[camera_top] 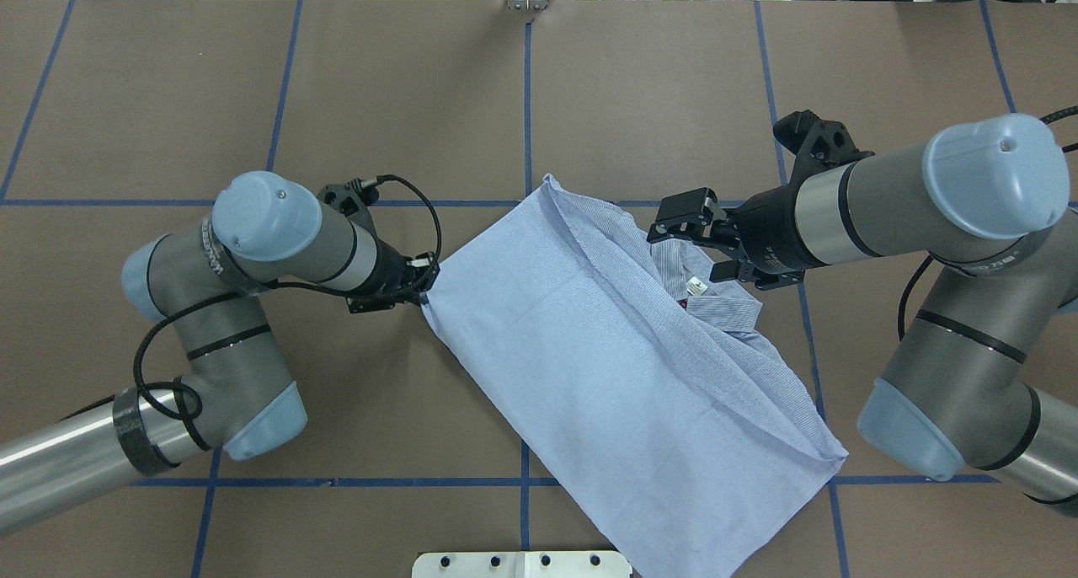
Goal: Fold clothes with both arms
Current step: 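Pull the shirt edge away from the robot with the left gripper to straighten it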
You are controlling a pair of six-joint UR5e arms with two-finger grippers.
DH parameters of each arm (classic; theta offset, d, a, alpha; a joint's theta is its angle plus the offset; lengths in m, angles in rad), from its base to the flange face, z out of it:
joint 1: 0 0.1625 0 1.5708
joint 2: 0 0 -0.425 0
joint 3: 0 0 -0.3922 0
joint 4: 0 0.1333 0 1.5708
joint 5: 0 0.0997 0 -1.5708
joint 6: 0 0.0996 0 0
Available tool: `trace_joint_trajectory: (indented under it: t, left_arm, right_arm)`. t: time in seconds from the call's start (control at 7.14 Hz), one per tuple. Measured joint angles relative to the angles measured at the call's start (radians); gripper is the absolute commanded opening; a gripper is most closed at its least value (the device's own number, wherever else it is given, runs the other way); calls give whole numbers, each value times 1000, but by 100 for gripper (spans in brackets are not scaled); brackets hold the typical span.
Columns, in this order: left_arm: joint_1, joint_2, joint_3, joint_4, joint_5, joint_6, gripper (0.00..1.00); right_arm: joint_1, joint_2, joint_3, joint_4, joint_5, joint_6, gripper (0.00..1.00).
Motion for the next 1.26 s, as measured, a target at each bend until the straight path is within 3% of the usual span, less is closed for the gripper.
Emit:
trace_joint_trajectory:
  t: [0.28, 0.56, 0.84, 1.26]
  left_arm:
    - [-91, -103, 135, -5, -1, 43, 0]
    - [-163, -258, 348, -61, 5, 92, 0]
    - [-195, -324, 517, -263, 87, 110, 0]
    - [-199, -373, 627, -436, 182, 111, 0]
  right_arm:
    - [-1, 2, -5, 0, -27, -2, 100]
    - [-5, 13, -12, -1, -66, -7, 100]
    - [-8, 16, -15, -2, -76, -8, 100]
    - [-23, 19, -18, -1, -100, -8, 100]
